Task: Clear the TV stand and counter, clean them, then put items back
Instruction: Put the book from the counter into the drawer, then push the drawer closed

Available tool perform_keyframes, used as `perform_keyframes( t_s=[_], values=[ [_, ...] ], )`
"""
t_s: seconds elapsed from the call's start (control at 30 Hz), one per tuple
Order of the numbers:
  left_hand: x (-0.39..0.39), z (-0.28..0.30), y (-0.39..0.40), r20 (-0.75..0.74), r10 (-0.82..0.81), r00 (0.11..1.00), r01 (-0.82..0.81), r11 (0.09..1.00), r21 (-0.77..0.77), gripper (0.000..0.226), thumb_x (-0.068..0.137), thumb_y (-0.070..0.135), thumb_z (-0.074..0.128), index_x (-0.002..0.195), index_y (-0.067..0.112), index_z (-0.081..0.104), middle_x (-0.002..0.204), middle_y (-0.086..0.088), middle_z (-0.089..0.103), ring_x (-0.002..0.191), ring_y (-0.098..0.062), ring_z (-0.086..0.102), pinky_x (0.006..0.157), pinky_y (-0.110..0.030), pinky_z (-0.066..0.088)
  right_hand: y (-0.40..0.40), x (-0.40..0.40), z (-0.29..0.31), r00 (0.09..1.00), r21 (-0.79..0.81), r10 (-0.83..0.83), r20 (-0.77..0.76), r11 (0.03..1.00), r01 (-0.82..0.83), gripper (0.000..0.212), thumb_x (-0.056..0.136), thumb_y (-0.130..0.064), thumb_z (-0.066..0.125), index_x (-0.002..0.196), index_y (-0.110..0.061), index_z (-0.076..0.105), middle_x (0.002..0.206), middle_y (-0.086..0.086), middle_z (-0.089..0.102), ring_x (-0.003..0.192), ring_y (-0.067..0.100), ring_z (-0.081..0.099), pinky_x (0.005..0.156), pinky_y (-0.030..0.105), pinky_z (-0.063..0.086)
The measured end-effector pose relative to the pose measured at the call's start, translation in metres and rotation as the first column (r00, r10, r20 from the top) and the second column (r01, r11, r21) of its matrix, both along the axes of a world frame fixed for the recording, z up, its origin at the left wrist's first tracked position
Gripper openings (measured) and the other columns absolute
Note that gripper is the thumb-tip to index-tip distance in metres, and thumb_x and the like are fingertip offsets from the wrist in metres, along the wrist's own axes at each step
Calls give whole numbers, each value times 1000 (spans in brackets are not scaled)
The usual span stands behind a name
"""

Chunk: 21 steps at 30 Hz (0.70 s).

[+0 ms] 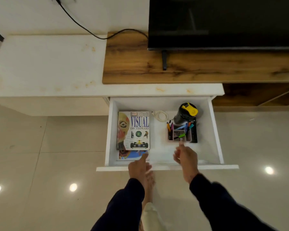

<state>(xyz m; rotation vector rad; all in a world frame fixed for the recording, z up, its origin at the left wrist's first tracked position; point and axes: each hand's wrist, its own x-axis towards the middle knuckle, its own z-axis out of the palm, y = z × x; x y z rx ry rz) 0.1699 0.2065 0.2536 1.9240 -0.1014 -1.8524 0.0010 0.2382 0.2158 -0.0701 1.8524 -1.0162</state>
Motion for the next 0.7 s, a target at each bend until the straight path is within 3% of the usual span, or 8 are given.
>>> perform_keyframes(
  t_s=[0.1,0.17,0.23,0.33,0.47,0.53,0.6,0.7],
  values=[
    [-14,6,37,21,6,1000,-5,1000,-26,48,88,26,77,130,22,54,94,-20,55,62,-24,49,62,-37,51,62,-6,-2,968,200,-76,-238,972,126,50,98,-54,57,73,-10,57,77,8,63,74,30,62,70,46,61],
    [-20,2,47,-29,-102,994,95,980,-176,101,89,-7,67,134,74,29,149,-19,31,83,-27,59,78,-42,59,81,-13,-4,953,192,-303,2,935,297,57,91,-59,65,114,-9,55,108,14,60,85,34,71,71,46,64],
    [-20,3,45,-130,-40,991,4,965,-263,127,79,-24,66,118,89,22,164,5,9,121,-32,55,96,-55,54,82,-23,3,850,129,-423,315,906,403,78,87,-68,64,148,-29,33,133,17,48,92,47,73,77,54,62],
    [-21,-4,34,-215,64,974,-117,962,-246,139,63,-20,80,128,85,16,166,9,13,138,-32,45,104,-64,44,64,-35,10,724,68,-455,518,866,495,85,84,-78,56,151,-28,38,142,21,50,102,51,70,66,45,62],
    [-32,-3,16,-356,254,899,-313,942,-119,137,64,-26,77,123,85,21,157,14,30,127,-27,56,101,-59,50,48,-39,8,692,60,-489,531,836,545,75,88,-77,51,152,-42,30,148,24,45,109,52,66,72,46,57],
    [-35,-7,8,-293,201,935,-255,953,-162,134,66,-29,74,129,78,24,156,13,29,126,-31,56,97,-58,52,35,-44,7,689,73,-493,531,837,543,73,88,-76,51,151,-47,27,149,24,43,109,53,66,76,48,56],
    [-40,1,-3,-139,85,987,-122,951,-283,122,76,-25,68,133,73,25,158,6,27,131,-37,49,99,-61,50,19,-50,5,696,75,-482,532,846,528,71,88,-76,50,150,-49,28,148,21,44,107,51,68,89,52,55],
    [-55,21,-31,-146,167,975,-200,945,-259,83,100,0,49,146,61,17,151,-6,29,133,-39,42,110,-62,39,-7,-63,4,722,89,-473,505,861,501,62,89,-75,50,144,-49,34,141,16,47,106,46,69,109,56,45]
  ],
)
